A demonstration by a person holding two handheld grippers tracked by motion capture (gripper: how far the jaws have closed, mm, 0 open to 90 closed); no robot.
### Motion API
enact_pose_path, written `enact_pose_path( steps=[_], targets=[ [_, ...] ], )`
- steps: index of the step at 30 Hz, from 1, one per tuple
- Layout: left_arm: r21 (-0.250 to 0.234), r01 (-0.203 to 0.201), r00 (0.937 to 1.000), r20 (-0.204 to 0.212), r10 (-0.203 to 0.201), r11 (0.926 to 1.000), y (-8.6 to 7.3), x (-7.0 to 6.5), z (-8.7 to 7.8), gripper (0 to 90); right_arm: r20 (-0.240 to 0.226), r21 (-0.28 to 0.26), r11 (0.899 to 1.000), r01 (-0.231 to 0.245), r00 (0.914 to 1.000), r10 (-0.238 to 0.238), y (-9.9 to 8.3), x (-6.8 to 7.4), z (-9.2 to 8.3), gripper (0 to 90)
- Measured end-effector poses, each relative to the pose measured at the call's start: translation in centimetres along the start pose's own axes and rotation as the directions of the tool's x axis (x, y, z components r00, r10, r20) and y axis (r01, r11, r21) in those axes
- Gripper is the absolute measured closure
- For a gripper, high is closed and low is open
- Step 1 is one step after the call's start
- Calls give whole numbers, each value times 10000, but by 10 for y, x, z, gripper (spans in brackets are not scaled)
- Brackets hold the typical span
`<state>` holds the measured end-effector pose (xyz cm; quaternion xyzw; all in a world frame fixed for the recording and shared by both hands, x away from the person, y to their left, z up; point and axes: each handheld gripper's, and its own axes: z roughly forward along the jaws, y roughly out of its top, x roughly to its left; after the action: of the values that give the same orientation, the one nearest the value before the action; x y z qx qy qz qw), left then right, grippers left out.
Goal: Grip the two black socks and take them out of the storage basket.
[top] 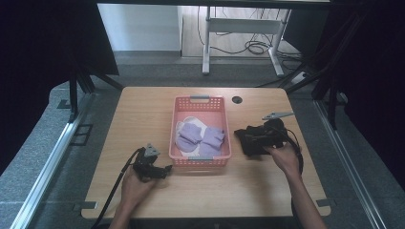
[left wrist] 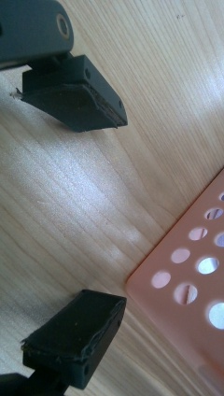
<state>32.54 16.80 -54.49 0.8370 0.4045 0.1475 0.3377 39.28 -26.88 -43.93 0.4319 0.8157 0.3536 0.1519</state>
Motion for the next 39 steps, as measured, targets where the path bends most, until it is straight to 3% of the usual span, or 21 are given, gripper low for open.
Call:
enact_pose_path(
  steps=[17, 39],
  targets=[
    [15, -33, 10000, -11, 33, 10000, 0, 0, 0, 125, 40, -20, 10000, 48, 10000, -48, -20, 8, -18, 192],
    [5, 5, 10000, -4, -5, 10000, 0, 0, 0, 125, 226, 58, 9997, -221, 9995, 220, -63, 9, -37, 170]
  ],
)
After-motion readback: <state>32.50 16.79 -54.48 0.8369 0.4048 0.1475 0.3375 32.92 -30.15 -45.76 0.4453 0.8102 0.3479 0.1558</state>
